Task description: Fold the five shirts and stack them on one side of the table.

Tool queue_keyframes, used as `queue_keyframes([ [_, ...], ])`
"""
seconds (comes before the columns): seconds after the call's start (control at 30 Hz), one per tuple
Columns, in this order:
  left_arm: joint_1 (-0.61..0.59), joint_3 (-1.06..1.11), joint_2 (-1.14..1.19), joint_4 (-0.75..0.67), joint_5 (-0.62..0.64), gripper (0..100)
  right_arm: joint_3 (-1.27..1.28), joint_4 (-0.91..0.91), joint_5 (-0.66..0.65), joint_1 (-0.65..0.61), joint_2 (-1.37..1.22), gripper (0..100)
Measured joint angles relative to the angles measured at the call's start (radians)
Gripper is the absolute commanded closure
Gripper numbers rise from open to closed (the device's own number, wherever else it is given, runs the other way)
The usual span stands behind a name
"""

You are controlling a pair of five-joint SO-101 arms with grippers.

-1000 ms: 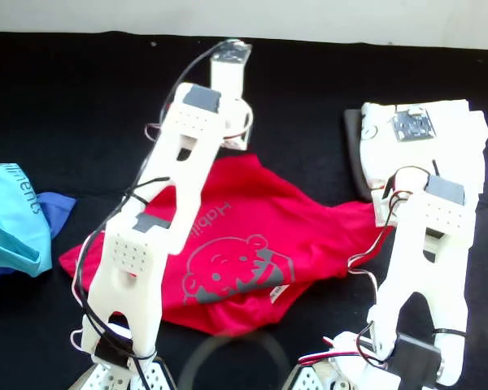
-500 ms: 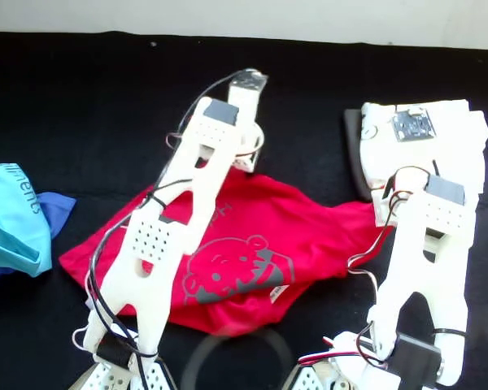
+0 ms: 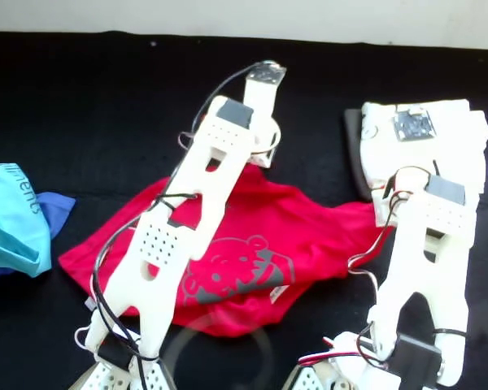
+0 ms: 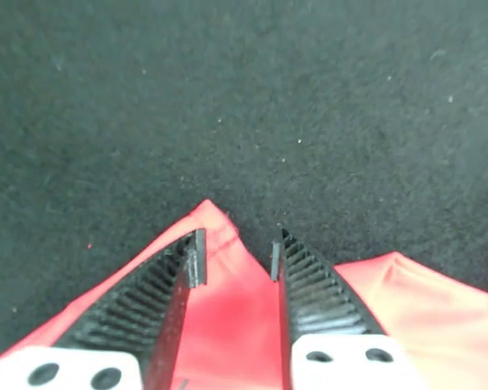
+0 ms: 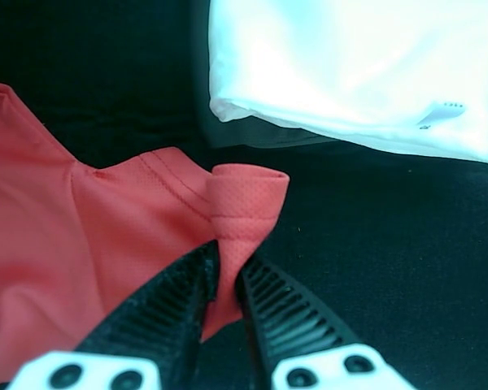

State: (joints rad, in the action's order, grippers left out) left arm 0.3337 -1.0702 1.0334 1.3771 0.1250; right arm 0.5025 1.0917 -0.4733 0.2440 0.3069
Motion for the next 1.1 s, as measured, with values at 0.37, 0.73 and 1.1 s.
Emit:
queue_keyframes([
  [0.37,-0.021,-0.018,0.061,0.044,-0.041,86,0.0,0.0,0.0,0.0,0.0,99.3],
  [0.73,-0.035,-0.224,0.064,0.206,-0.044,85,0.0,0.0,0.0,0.0,0.0,99.3],
  [1.1,-0.044,-0.226,0.164,0.21,-0.044,86,0.0,0.0,0.0,0.0,0.0,99.3],
])
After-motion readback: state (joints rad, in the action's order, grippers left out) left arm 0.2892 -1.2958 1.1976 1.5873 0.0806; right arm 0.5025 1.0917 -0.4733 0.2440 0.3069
